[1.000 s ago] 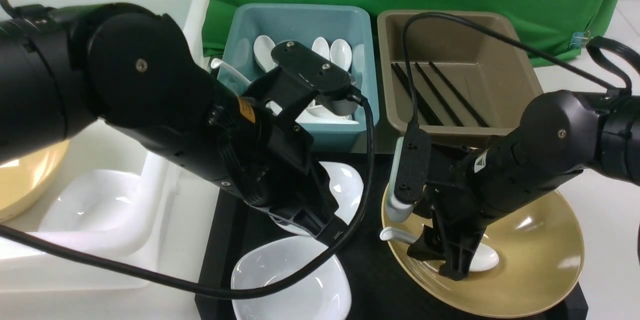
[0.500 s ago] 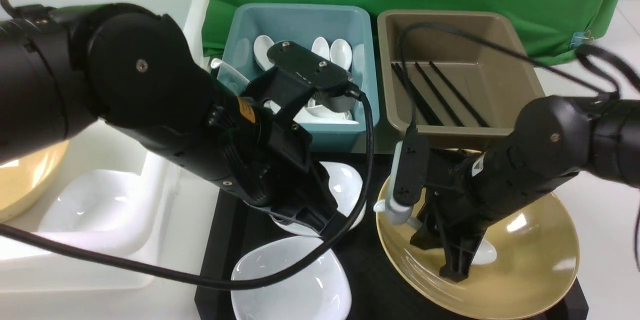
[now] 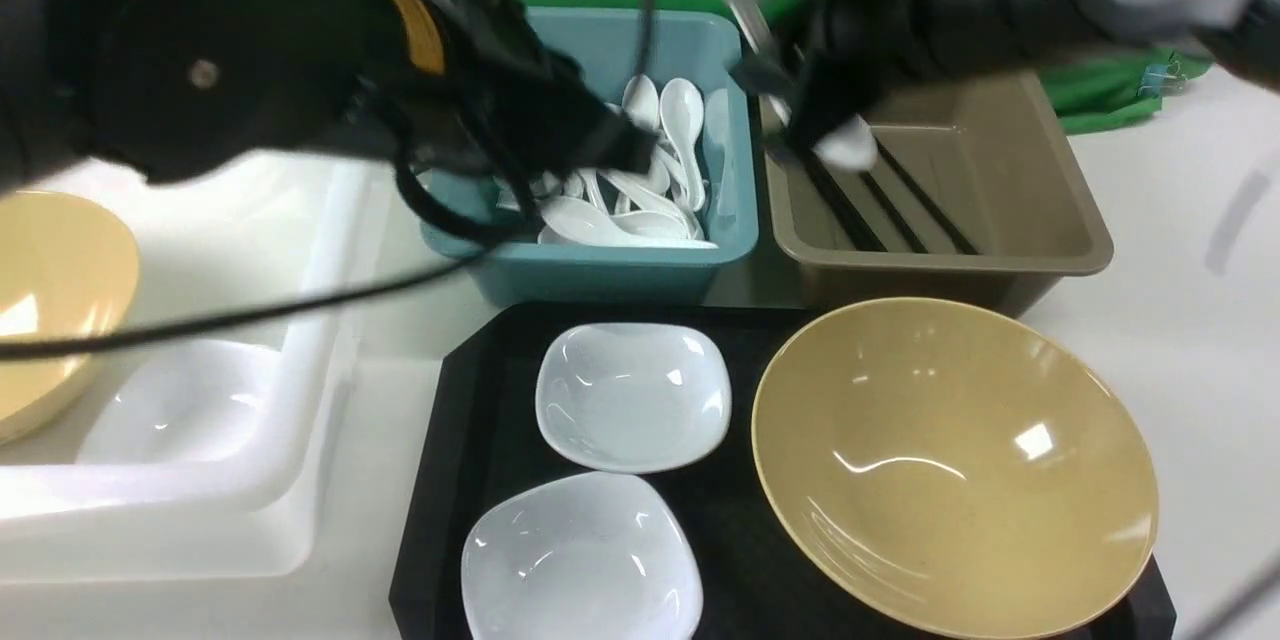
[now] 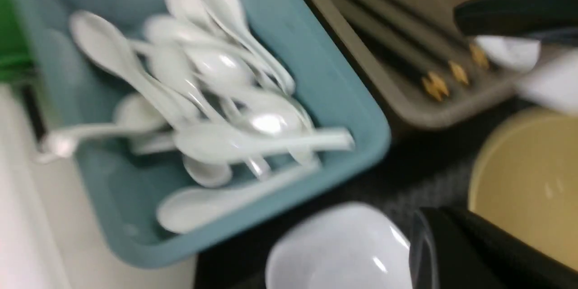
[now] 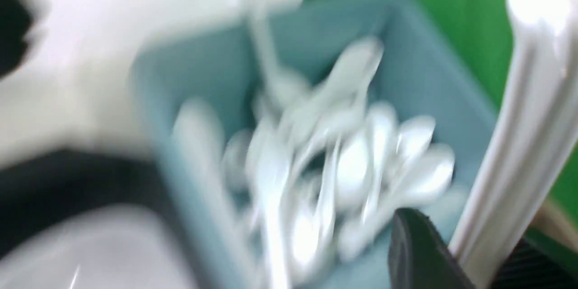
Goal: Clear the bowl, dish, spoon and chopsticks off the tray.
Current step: Use the right arm to put the soup spoon into the small storage box in the middle
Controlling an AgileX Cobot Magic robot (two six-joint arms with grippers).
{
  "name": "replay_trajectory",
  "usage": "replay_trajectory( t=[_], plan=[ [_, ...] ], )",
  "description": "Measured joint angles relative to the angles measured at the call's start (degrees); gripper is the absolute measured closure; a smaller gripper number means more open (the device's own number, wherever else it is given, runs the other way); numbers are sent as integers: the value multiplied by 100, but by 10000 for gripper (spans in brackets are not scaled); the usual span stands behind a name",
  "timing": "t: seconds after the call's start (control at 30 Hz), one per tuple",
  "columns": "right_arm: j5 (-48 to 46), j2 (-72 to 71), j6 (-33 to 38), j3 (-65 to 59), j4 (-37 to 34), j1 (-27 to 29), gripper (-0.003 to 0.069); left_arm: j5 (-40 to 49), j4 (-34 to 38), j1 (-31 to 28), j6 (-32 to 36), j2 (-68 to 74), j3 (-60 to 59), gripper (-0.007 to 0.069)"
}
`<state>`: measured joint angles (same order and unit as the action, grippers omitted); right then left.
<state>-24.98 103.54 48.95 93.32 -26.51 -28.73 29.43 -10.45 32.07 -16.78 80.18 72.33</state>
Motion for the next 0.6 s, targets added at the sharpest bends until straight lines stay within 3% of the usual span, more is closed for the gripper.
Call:
replay_trajectory(
  t=[0.17,0.3,0.47,0.5,0.6],
  plan=[
    [6,1236,-528,1427,-366,0,517,157,366,-513,40,0,0,629],
    [-36,1933,-1141,2128,-400,0,513,340,528,-584,168,0,0,629],
    [-196,2282,-1825,2456,-361,0,235,504,705,-584,207,0,0,629],
    [-389,2250,-1869,2474,-212,7,145,556,822,-584,294,0,0,629],
    [-1156,1983,-2023,2474,435,31,76,633,1304,-584,734,0,0,629]
  ],
)
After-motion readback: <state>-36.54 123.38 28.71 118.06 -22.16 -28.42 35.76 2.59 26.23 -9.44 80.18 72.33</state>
